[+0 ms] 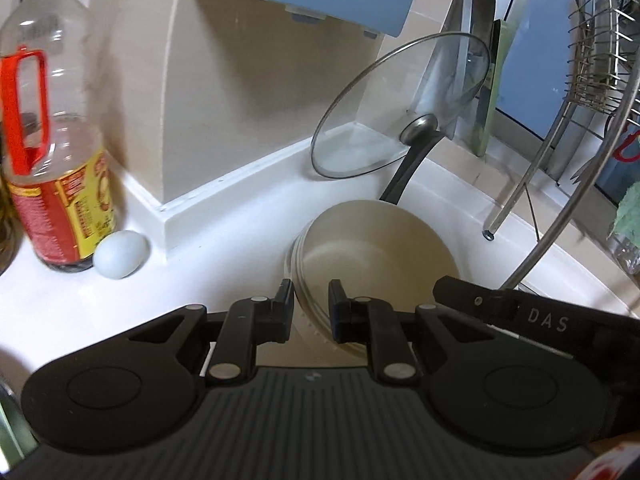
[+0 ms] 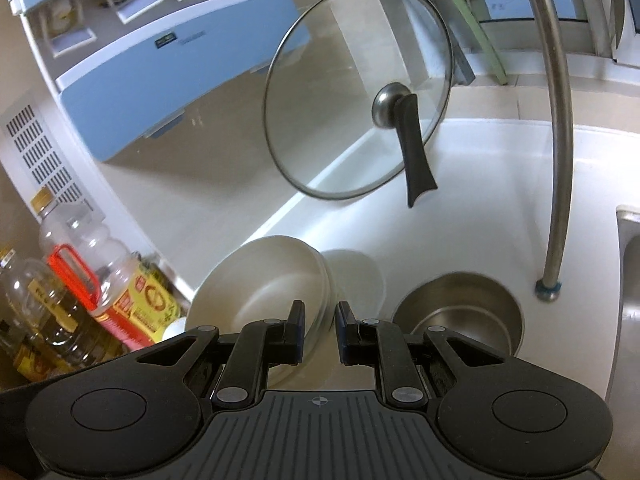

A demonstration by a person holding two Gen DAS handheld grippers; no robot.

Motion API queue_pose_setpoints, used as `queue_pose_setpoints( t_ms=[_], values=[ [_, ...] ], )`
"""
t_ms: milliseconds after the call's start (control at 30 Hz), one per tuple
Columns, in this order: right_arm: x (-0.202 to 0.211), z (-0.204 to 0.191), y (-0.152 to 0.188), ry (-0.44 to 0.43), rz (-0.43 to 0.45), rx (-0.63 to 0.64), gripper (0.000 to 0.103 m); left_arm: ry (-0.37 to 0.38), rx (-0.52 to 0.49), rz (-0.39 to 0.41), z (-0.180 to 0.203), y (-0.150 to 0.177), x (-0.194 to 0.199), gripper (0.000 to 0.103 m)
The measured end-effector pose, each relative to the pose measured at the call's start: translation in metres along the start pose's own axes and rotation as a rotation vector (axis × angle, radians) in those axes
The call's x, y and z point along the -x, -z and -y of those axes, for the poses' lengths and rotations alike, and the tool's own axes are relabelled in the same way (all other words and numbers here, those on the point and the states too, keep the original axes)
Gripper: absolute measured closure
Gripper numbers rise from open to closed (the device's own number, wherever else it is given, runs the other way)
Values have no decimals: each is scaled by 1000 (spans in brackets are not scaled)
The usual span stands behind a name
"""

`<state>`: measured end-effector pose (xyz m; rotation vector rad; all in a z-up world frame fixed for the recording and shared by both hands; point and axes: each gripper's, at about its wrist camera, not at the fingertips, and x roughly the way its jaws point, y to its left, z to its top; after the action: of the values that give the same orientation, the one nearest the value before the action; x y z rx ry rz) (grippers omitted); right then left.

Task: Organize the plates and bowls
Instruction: 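Lift the cream bowl with both grippers and lower it into the white floral bowl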

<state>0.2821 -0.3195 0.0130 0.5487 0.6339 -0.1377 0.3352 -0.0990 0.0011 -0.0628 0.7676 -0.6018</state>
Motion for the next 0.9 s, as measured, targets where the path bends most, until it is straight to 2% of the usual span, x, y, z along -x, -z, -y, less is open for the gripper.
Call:
queue_pose_setpoints(
  t_ms=[433,900],
  values=[
    [-36,18,-27,32,-10,-25,86,-1,-12,-17,9,-23,-44,87],
    [-62,27,-26,42,-71,-47,86,-28,-4,-69,5,-21,-67,87]
  ],
)
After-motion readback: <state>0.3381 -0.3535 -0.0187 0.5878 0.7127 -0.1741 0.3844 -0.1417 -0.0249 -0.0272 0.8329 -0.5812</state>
